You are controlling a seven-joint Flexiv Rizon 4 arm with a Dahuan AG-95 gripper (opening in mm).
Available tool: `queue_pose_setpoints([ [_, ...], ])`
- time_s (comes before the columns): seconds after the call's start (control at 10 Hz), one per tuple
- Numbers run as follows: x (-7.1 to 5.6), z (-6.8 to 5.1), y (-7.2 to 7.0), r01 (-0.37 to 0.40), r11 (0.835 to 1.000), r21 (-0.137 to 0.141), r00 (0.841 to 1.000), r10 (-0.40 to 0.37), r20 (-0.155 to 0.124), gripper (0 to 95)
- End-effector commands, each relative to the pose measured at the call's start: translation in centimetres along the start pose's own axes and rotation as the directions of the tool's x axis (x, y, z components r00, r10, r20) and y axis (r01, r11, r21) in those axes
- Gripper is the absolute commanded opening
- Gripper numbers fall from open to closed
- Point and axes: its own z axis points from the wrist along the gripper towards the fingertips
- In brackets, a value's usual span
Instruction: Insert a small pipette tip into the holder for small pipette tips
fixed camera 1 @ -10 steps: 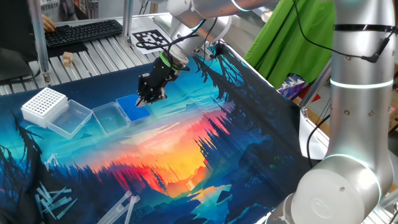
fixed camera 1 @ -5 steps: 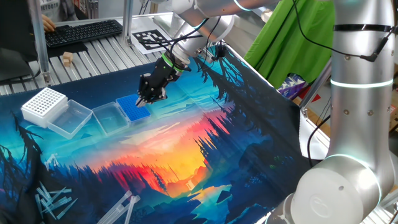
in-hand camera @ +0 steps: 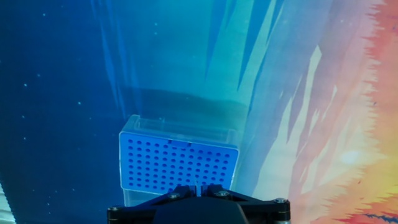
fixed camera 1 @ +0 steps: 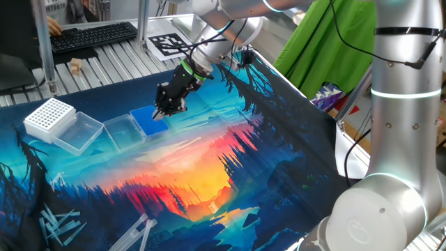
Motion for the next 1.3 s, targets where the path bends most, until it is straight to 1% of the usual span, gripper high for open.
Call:
queue_pose_setpoints([
  [0.1,-0.09,0.07,0.06,-0.027,0.999,0.023,1.0,0.027,-0.005,0.0],
  [0.4,-0.09,0.08,0.06,-0.043,0.999,0.033,0.999,0.043,-0.008,0.0],
  [0.8,-0.13,0.12,0.09,-0.059,0.997,0.044,0.998,0.06,-0.032,0.0],
  [1.3,-0.51,0.24,0.31,-0.058,0.997,0.048,0.998,0.059,-0.033,0.0],
])
